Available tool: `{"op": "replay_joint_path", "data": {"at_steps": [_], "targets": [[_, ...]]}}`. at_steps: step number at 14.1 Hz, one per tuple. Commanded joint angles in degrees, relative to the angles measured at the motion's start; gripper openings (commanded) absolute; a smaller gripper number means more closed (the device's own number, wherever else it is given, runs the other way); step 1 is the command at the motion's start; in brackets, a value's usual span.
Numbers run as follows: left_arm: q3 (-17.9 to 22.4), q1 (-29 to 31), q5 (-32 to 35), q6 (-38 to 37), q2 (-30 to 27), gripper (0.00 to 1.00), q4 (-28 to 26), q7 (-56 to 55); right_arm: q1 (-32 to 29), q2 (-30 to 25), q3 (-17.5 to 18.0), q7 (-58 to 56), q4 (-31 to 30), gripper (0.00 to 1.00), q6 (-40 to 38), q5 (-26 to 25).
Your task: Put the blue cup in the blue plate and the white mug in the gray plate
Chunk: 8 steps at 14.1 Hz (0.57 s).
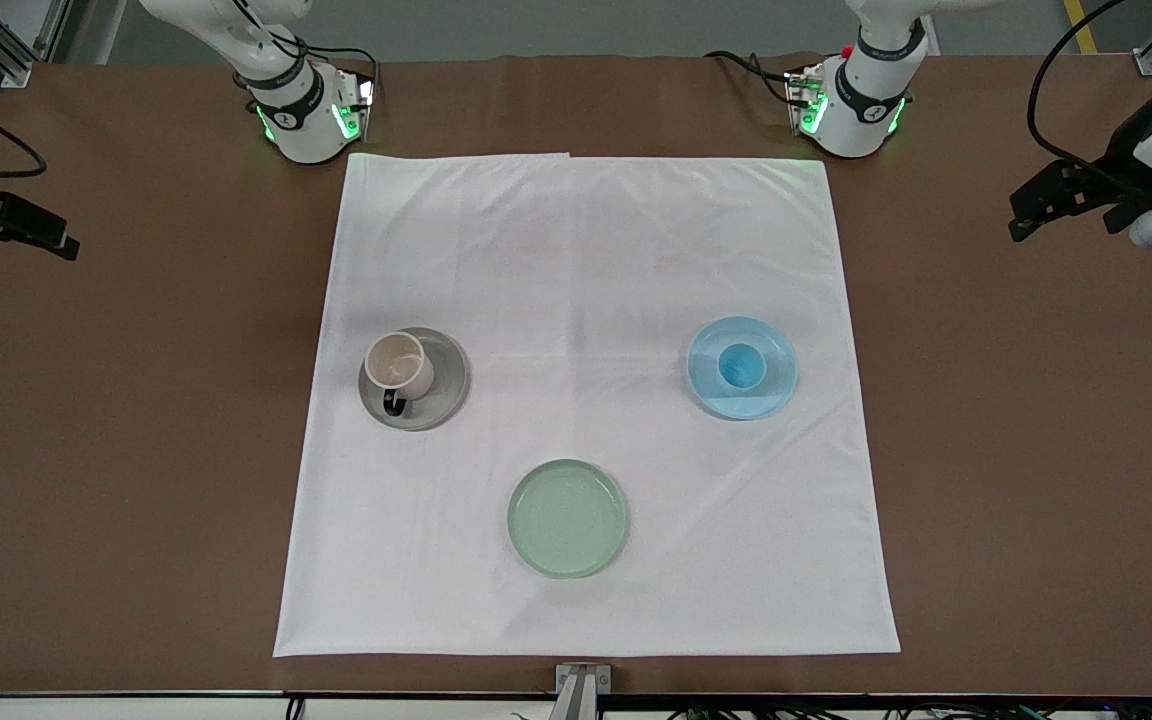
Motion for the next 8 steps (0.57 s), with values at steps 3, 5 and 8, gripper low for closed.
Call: {"op": "replay_joint_path", "data": {"at_steps": [3, 5, 8], "targets": [[-0.27, 0.78, -0.94, 0.71, -1.25, 1.00, -1.02, 1.35, -0.92, -0.93, 0.70, 0.36, 2.69, 1.00, -1.66, 0.15], [-0.27, 0.78, -0.94, 0.71, -1.25, 1.00, -1.02, 1.35, -0.92, -0.84, 0.61, 0.36, 4.53, 1.00, -3.77, 0.15], [-0.27, 0.78, -0.85, 0.71, -1.08, 1.00, -0.67, 1.35, -0.92, -0.84, 0.70, 0.27, 5.69, 1.00, -5.54, 0.32]]}}
